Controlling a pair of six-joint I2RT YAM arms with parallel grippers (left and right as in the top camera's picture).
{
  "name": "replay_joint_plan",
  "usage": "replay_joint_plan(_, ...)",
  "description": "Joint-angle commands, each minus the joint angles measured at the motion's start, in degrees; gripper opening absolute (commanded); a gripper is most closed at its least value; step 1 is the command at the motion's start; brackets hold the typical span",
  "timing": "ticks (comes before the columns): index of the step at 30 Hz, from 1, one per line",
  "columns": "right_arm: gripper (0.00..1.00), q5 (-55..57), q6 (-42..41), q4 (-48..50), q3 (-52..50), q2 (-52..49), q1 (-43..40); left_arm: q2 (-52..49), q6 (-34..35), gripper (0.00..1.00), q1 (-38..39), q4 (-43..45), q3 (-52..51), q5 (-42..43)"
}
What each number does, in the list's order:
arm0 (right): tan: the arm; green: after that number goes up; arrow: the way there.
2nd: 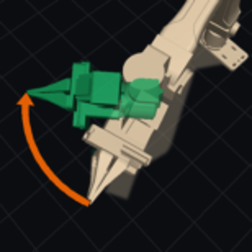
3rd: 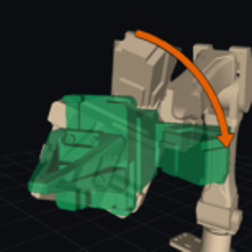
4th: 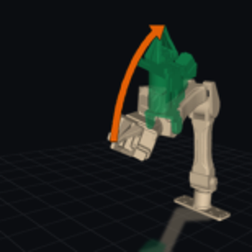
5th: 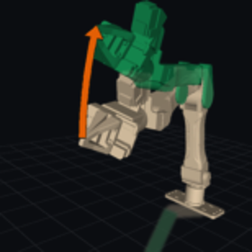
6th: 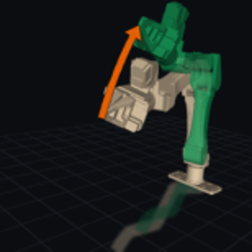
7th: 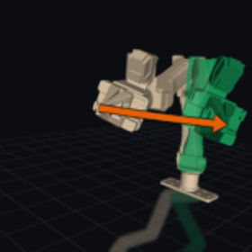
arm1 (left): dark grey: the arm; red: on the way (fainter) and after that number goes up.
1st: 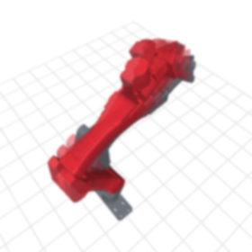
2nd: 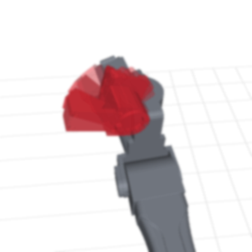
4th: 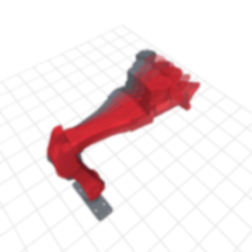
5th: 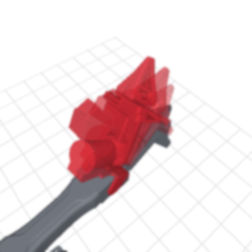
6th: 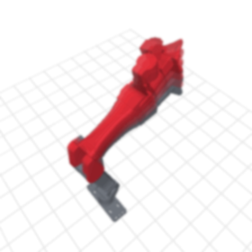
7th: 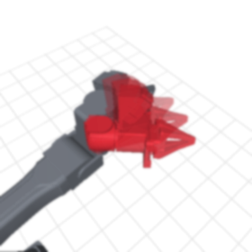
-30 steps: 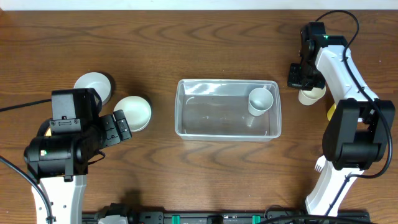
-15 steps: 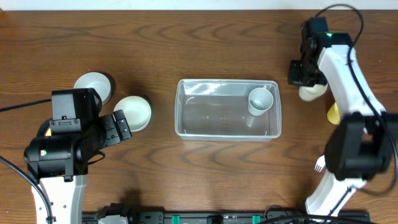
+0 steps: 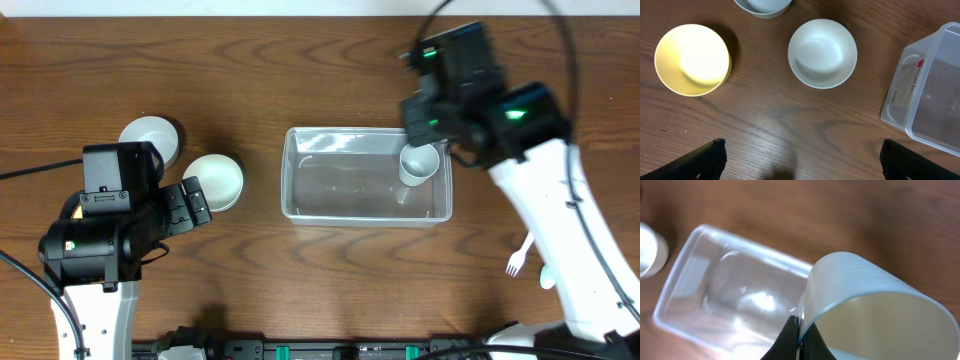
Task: Pack container
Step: 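Carry the white cup into the container beside the grey cup, release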
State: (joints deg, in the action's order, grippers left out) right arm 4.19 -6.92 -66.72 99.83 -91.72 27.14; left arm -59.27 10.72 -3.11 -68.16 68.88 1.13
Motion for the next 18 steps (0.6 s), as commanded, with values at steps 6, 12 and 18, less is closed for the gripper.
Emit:
replay_joint_plan(6, 0.01, -1.7, 0.0, -0.4, -0.7, -8.8, 6.2, -0.2, 0.5, 0.98, -0.1, -0.2, 0.6, -0.1)
replay_joint_plan(12, 0.01, -3.2, -0.3, -0.4, -0.8, -14.2, 6.4, -0.2, 0.5, 0.98, -0.1, -0.2, 0.6, -0.1)
replay_joint_plan(18, 0.01, -3.1, -0.3, -0.3, -1.5, -18.3, 6.3, -0.2, 0.5, 0.98, -0.1, -0.2, 0.6, -0.1)
